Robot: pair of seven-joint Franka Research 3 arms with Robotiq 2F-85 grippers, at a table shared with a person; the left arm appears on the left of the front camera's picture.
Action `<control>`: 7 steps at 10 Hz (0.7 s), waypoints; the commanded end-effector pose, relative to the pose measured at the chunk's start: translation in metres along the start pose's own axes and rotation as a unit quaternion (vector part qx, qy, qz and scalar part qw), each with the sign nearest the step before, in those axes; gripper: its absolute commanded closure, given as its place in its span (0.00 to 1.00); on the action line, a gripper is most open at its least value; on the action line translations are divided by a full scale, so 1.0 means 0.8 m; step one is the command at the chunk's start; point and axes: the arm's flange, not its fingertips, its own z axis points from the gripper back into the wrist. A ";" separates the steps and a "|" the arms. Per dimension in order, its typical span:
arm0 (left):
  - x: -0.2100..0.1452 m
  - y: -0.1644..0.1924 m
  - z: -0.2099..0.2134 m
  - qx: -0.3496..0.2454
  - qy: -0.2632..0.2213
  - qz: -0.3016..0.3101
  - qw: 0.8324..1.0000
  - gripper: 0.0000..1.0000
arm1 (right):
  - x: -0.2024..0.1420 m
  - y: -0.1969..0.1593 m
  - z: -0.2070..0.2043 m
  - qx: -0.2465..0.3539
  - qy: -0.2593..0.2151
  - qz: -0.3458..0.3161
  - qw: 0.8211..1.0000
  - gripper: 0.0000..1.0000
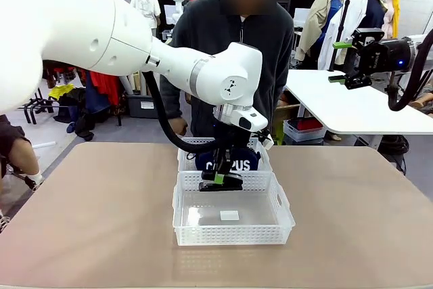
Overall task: Distribute items into two baskets.
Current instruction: Place the picked Stapler into the Organizing basket as instructed by the person.
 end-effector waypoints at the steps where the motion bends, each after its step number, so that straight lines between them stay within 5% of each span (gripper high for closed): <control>1: -0.003 0.002 -0.001 0.004 0.005 0.001 1.000 1.00 | -0.001 0.002 0.000 0.001 -0.001 0.000 1.000 0.00; 7: 0.023 -0.024 -0.014 0.010 0.008 -0.004 1.000 1.00 | -0.001 0.002 0.000 0.001 -0.001 0.000 1.000 0.00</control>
